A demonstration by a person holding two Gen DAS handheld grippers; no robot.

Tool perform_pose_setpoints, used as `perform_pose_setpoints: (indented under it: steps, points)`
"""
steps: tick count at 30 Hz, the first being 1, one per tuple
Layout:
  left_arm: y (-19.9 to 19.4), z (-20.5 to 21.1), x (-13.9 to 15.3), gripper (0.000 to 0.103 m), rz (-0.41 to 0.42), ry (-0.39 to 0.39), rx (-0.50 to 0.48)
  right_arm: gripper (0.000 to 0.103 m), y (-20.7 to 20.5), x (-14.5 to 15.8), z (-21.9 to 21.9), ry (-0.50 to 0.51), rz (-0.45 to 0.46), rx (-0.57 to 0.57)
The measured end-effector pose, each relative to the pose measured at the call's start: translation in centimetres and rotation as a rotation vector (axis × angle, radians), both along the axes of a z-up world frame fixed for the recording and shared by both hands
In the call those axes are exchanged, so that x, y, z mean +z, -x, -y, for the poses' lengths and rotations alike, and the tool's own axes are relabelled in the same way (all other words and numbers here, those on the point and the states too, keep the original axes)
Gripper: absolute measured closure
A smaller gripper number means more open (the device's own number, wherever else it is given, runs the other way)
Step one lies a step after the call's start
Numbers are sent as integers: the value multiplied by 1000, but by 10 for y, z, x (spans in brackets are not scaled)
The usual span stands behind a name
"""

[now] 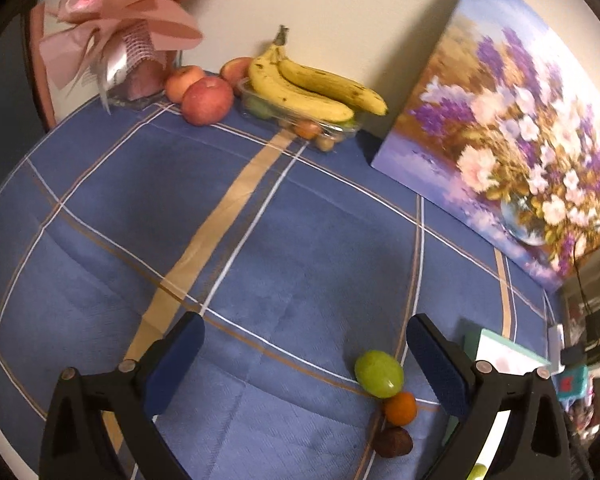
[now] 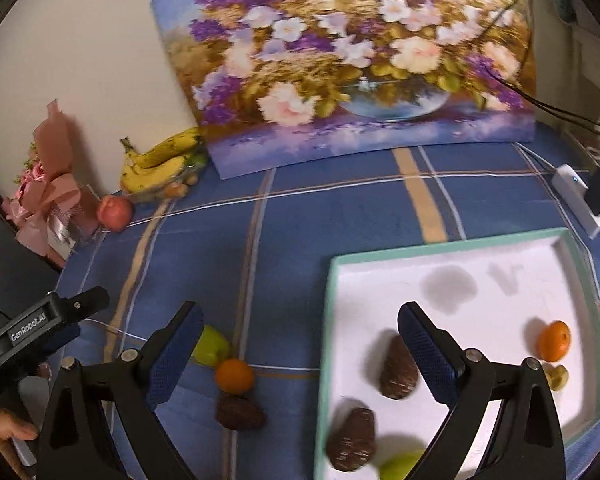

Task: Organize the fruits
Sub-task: 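Withdraw both open grippers from the tray toward the remaining fruits, then grasp an orange with the right gripper while the left gripper grasps a second green fruit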

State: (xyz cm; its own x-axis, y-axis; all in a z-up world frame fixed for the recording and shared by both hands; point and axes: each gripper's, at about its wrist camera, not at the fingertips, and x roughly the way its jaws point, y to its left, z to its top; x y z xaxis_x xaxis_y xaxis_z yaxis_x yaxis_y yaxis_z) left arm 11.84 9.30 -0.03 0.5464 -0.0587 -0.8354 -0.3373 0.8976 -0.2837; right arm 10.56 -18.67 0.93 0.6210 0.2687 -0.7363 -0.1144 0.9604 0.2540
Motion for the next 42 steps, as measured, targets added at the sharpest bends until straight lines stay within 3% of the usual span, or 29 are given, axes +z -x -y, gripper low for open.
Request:
perform_pose_setpoints:
  steps: [2, 5, 11, 18, 25, 28, 35, 42]
  points:
    - [-1, -5, 3, 1, 3, 9, 9, 6, -2, -1, -9, 4, -2, 17]
    - [-3, -10, 5, 1, 12, 15, 9, 19, -5, -7, -24, 4, -17, 49]
    - [-18, -5, -19, 4, -66, 32, -9, 36, -10, -30, -45, 32, -90, 120]
    - [-26, 2, -53, 5, -158, 67, -10, 38, -11, -61, -62, 20, -200, 192]
    - [-25, 5, -59, 5, -171, 92, -8, 47, -6, -80, -77, 53, -264, 232]
    - [-26, 9, -58, 5, -168, 99, -22, 62, -5, -85, -82, 62, -277, 248]
    - [-25, 17, -56, 5, -165, 97, -46, 66, -2, -77, -76, 64, -249, 254]
    - [-27, 38, -56, 5, -160, 123, -115, 66, -5, -48, -38, 100, -187, 133]
